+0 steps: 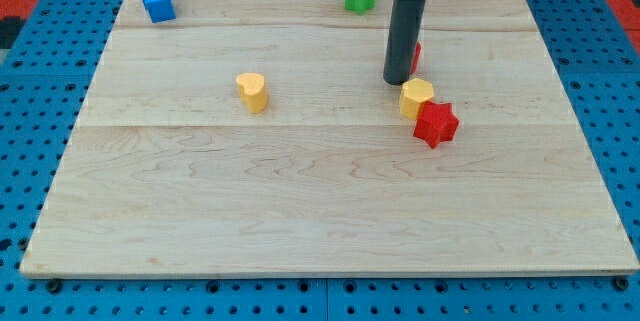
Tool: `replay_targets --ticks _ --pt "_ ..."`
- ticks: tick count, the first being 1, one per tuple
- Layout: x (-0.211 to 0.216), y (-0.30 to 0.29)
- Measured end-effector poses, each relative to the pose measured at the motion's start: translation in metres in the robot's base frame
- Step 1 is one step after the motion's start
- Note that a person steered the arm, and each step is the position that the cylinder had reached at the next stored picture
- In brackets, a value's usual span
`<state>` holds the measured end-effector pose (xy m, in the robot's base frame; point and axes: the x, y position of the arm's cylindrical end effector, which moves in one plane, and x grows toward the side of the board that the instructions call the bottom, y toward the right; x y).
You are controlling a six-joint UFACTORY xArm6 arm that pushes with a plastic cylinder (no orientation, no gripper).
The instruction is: Push the yellow hexazon into the yellow heart
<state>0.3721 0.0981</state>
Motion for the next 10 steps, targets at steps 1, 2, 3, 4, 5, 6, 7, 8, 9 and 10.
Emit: replay_targets --ticks 1,2,3,4,5,6,7,8,9,10 --pt "0.004 0.059" --pt "0.020 0.066" --pt "0.020 -0.008" --pt "0.026 -0.080" --pt "0.032 -0.049" --pt "0.034 0.022" --pt "0.083 0.029" --pt "0.106 -0.007" --pt "0.078 -0.018" --pt "0.086 0.008"
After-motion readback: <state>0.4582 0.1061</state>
